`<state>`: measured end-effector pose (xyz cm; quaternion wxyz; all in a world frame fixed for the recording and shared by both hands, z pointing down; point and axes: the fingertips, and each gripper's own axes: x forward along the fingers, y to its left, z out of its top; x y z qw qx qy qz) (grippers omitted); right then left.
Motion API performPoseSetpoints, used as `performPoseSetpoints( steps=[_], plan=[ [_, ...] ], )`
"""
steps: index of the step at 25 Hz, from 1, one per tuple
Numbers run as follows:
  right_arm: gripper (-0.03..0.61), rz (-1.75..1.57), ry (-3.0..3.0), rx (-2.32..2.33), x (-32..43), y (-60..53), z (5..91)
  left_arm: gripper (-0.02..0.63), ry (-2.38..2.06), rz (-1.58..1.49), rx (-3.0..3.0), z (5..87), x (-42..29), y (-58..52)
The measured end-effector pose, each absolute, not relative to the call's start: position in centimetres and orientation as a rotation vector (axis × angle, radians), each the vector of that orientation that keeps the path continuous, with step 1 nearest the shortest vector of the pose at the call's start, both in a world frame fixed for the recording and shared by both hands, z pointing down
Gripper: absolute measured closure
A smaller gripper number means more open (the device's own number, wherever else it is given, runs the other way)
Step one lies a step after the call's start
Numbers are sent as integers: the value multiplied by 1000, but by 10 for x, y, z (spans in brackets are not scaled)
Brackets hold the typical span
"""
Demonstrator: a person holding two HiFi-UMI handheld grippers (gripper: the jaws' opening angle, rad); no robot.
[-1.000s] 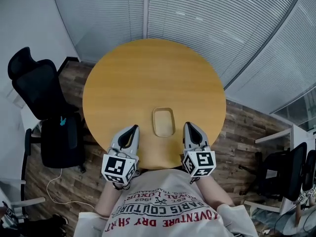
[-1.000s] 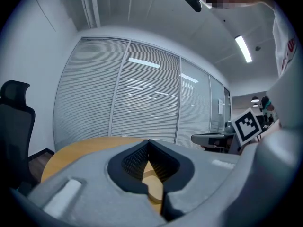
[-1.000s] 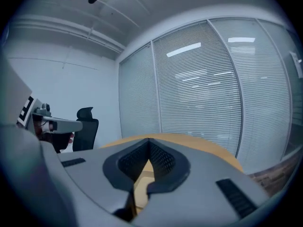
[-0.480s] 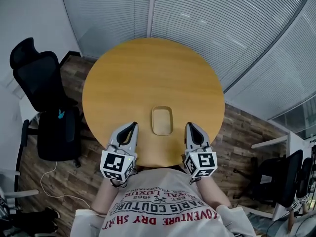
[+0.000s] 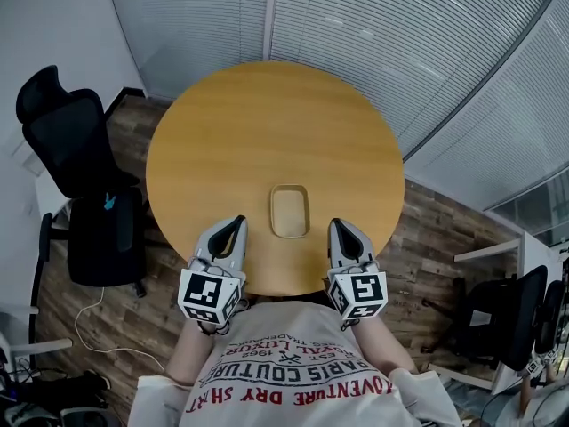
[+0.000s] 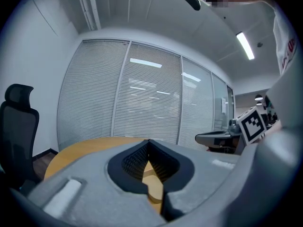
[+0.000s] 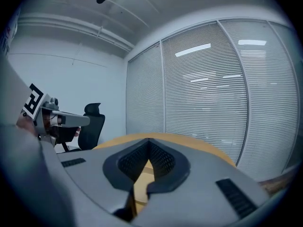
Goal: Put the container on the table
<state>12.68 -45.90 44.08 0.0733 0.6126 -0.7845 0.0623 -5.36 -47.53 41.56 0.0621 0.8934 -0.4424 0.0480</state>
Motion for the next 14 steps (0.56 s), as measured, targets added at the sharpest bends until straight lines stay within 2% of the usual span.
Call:
performPoseSetpoints(
  steps=[14],
  plan=[
    [571, 212, -2321, 1867, 121, -457, 445, 617, -1299, 212, 2764, 419, -51, -473]
  ],
)
